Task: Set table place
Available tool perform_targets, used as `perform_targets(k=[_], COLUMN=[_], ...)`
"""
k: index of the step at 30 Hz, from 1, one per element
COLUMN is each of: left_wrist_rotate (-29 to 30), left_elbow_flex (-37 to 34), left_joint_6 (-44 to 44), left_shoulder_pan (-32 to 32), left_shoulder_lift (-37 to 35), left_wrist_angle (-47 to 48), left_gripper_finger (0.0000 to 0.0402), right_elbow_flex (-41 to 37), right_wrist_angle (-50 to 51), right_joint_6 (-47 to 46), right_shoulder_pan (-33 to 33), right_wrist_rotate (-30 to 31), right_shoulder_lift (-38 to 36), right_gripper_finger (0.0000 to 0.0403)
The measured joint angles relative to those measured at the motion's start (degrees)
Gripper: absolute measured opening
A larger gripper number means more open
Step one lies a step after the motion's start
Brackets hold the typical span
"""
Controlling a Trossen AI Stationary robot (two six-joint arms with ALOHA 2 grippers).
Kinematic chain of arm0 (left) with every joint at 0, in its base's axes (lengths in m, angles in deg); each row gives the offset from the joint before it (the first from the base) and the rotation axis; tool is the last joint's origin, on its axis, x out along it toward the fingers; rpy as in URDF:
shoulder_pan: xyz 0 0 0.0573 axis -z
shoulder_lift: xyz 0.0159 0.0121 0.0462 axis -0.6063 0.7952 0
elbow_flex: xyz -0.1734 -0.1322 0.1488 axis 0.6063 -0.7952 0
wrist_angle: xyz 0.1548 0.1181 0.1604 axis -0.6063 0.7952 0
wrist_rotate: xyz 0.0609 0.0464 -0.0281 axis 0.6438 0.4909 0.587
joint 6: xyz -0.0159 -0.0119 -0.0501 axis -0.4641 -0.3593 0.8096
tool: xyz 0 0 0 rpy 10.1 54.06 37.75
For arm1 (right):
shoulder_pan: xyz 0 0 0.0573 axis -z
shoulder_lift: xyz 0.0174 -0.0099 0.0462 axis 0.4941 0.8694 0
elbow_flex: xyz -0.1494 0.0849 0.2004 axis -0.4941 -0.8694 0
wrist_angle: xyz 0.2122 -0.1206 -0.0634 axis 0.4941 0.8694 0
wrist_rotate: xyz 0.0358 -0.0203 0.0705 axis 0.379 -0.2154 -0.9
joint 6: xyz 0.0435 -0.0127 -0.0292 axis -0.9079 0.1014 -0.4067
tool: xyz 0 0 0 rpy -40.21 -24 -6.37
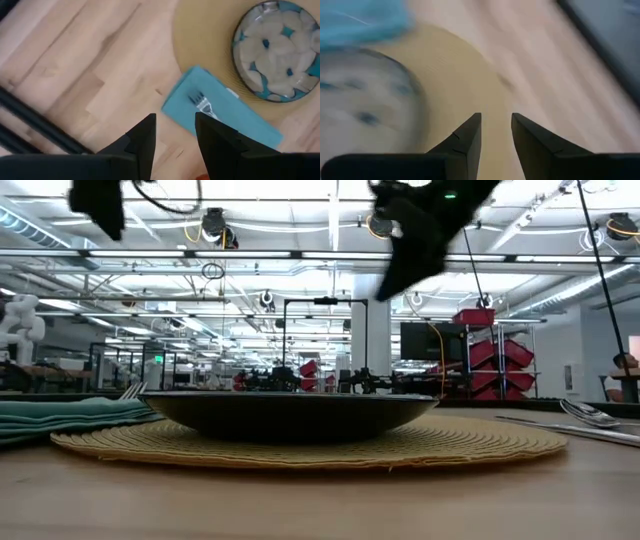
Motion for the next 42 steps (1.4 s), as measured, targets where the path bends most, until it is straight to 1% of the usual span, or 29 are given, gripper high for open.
perform_targets(k=[2,3,4,5,6,8,10,13,16,20,23,25,27,32,36,40,42], left_wrist_rotate=[2.8,4.7,6.7,7.4,6.1,0.0,-6.8,-14.6,-16.2,-17.3,-20.8,-23.2,-23.7,-23.0,-20.3,-19.8,-19.8], left_elbow_flex=[0.0,0.0,0.0,0.0,-0.2,-1.6,-3.9,-6.6,-8.2,-9.3,-10.5,-11.5,-12.5,-12.9,-12.9,-13.2,-14.7], left_joint_6=[4.6,6.7,9.4,12.7,15.7,19.3,21.8,23.8,24.0,24.9,26.5,28.0,29.9,34.0,35.4,35.4,35.8], left_shoulder_pan=[3.5,5.0,6.3,7.6,8.9,11.7,14.9,19.8,24.4,28.3,31.3,33.6,36.1,40.8,42.8,43.8,44.2], left_shoulder_lift=[-2.2,-3.4,-4.5,-5.5,-6.2,-7.0,-7.1,-5.7,-4.2,-1.5,0.8,1.9,2.8,5.5,8.0,11.0,12.1], left_wrist_angle=[1.8,2.5,3.2,4.6,6.3,7.7,7.6,6.5,7.1,6.7,6.2,3.7,1.7,1.1,0.9,0.8,0.9], left_gripper_finger=[0.0123,0.0123,0.0123,0.0123,0.0123,0.0123,0.0123,0.0123,0.0123,0.0123,0.0123,0.0123,0.0123,0.0123,0.0123,0.0123,0.0123], right_elbow_flex=[0.0,0.1,0.6,1.9,3.6,6.9,9.6,12.0,12.5,12.5,12.5,12.5,12.5,12.5,12.5,12.5,12.5], right_wrist_angle=[-11.6,-17.7,-22.3,-25.2,-25.9,-23.9,-20.7,-18.7,-19.0,-19.4,-19.3,-19.3,-19.3,-19.7,-19.7,-19.3,-19.2], right_joint_6=[5.8,6.8,6.6,4.8,2.7,1.2,2.0,2.8,3.0,2.8,2.5,2.5,2.4,2.4,2.4,2.4,2.6], right_shoulder_pan=[3.7,5.5,7.1,8.4,9.5,10.8,10.9,10.1,9.2,8.4,8.0,7.8,7.8,7.9,7.9,7.8,7.8], right_wrist_rotate=[-12.1,-18.6,-24.0,-28.2,-31.4,-35.0,-35.8,-36.3,-36.5,-36.4,-36.4,-36.4,-36.4,-36.3,-36.3,-36.5,-36.5], right_shoulder_lift=[1.8,2.7,3.8,5.1,6.2,8.0,9.3,10.4,10.6,10.5,10.5,10.5,10.5,10.5,10.5,10.5,10.5], right_gripper_finger=[0.0097,0.0097,0.0097,0.0097,0.0097,0.0097,0.0097,0.0097,0.0097,0.0097,0.0097,0.0097,0.0097,0.0097,0.0097,0.0097,0.0097])
